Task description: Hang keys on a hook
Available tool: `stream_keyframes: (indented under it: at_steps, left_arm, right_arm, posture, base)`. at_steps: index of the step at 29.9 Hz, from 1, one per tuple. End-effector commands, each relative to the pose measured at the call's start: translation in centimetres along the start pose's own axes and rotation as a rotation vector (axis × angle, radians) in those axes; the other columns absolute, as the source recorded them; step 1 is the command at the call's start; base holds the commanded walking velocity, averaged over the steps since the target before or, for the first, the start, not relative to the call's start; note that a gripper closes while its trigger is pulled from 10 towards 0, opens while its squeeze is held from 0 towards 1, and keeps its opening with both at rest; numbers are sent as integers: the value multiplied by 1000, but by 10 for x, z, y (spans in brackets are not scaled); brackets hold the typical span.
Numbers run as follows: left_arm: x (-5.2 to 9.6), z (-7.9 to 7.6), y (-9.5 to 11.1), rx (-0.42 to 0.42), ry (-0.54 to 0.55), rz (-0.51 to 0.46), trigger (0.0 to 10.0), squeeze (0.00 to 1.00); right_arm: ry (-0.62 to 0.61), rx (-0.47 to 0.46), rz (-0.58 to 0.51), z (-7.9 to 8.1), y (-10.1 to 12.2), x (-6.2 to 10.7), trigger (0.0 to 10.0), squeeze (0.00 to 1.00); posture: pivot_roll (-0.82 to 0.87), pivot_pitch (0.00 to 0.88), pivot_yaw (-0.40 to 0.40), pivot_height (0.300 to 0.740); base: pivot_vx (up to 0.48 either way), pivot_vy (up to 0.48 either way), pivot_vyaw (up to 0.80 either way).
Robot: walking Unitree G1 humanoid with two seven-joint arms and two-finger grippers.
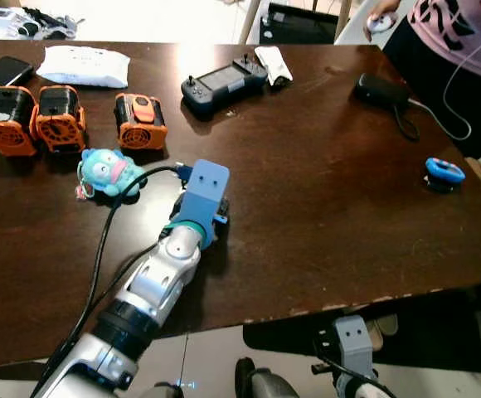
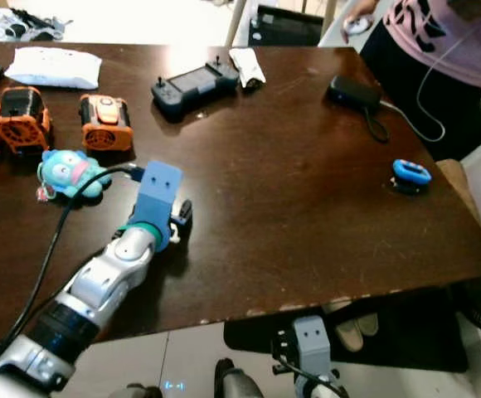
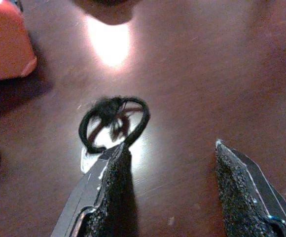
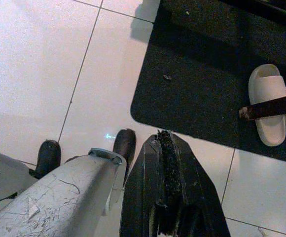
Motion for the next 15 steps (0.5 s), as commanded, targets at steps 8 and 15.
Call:
stream_keyframes:
  at_steps: [8,15]
  left_arm:
    - [-6,6,22,30,23,-56,10000,0]
    - [-3,15,59,25,15,-156,10000,0]
  right_arm:
    - [2,-5,54,2,-16,6,10000,0]
    - [3,-5,61,3,-21,9,10000,0]
  posture:
    - [-64,194,-39,740]
    - [-60,209,-37,740]
  base:
    - [0,0,0]
    - [0,0,0]
Point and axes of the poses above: a point about 5 cm out from each wrist's last joint towards the gripper, its own x axis pointing back from the gripper into the wrist, its own y axis along the axis of the wrist's last joint, z = x × y, the point moved 6 cm from there along -x, pointing out of the wrist towards the gripper, and after that the axes turned 8 degrees about x, right-handed, at the moved point
